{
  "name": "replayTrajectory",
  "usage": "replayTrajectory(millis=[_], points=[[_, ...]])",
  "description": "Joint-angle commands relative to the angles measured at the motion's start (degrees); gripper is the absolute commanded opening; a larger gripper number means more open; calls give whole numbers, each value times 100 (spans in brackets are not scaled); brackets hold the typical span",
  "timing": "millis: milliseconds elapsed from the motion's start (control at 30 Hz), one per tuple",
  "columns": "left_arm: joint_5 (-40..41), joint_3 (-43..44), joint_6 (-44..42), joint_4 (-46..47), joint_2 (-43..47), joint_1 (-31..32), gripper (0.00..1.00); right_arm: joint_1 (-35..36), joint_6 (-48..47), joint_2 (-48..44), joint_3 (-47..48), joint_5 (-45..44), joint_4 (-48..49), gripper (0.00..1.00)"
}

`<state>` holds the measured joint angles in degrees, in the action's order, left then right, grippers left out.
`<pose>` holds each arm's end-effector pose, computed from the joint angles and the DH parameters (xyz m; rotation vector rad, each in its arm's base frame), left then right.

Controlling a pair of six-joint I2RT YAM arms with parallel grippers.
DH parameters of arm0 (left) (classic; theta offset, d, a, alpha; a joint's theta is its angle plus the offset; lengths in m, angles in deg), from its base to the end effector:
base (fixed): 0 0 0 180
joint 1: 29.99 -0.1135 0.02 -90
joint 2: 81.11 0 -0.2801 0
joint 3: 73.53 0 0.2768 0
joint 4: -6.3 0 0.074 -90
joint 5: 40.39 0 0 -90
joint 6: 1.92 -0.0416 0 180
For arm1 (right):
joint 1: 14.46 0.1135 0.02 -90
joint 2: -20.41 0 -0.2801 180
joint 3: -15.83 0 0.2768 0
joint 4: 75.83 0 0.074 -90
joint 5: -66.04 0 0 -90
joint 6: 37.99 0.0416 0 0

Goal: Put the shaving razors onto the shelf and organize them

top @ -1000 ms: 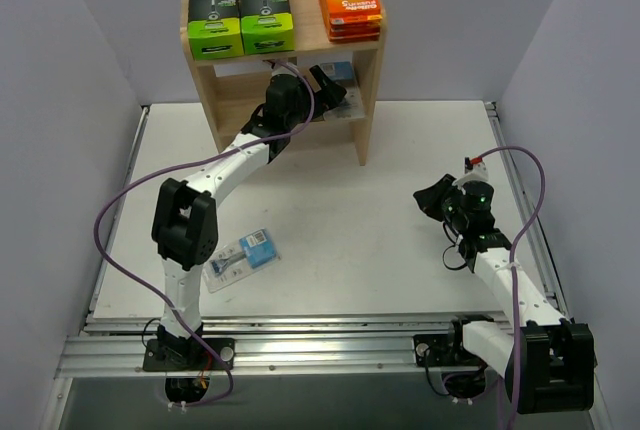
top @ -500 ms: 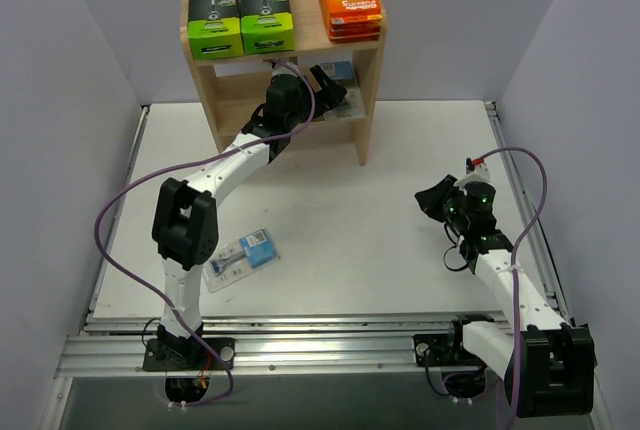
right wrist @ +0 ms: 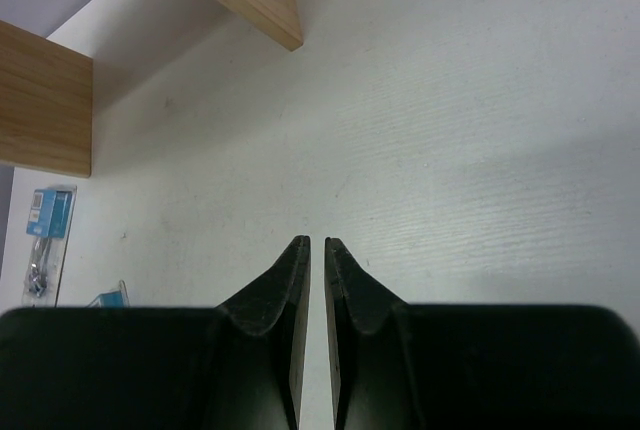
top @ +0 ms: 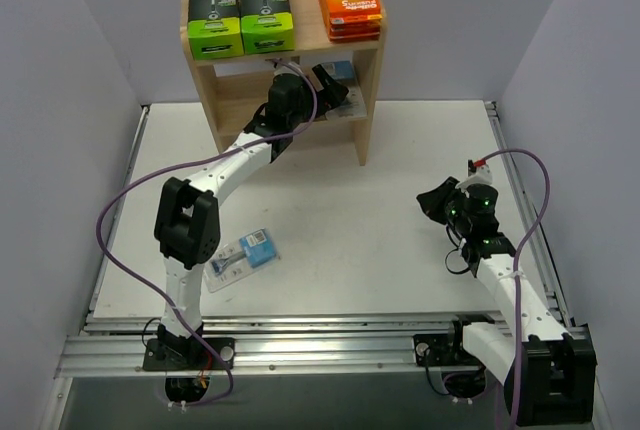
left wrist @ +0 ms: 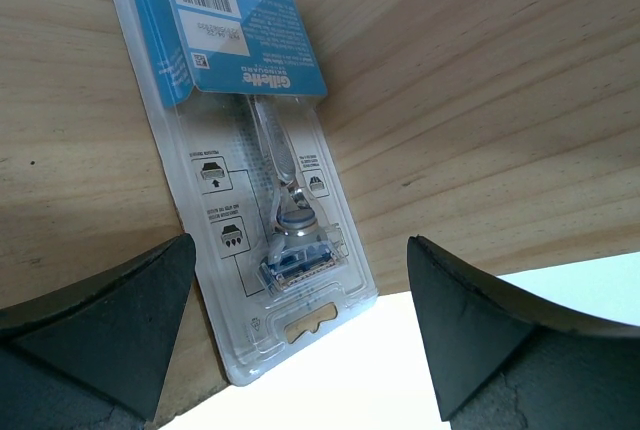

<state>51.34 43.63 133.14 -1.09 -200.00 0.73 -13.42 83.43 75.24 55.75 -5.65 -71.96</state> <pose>0.4701 -0.2779 0.3321 -0.2511 1.8082 -0.9337 0.2373 0.0174 0.2495 0.2397 1.7896 0.6890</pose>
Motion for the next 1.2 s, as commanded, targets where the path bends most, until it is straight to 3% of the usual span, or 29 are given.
replayTrajectory(millis=[0,533,800,1167], points=[[-174,232,-489,-170,-126,312,96,-51,-75,-139,-15,-2,-21,8],[283,-629,-955,-723,964,-233,94,-60,-75,-297,-68,6,-206,15],[415,-1611,-1183,-715,1895,-242,94,-60,-400,-236,-173,111,-127,21],[363,-2668,-1843,-714,3249,-277,94,-16,-417,-174,-130,217,-38,39]])
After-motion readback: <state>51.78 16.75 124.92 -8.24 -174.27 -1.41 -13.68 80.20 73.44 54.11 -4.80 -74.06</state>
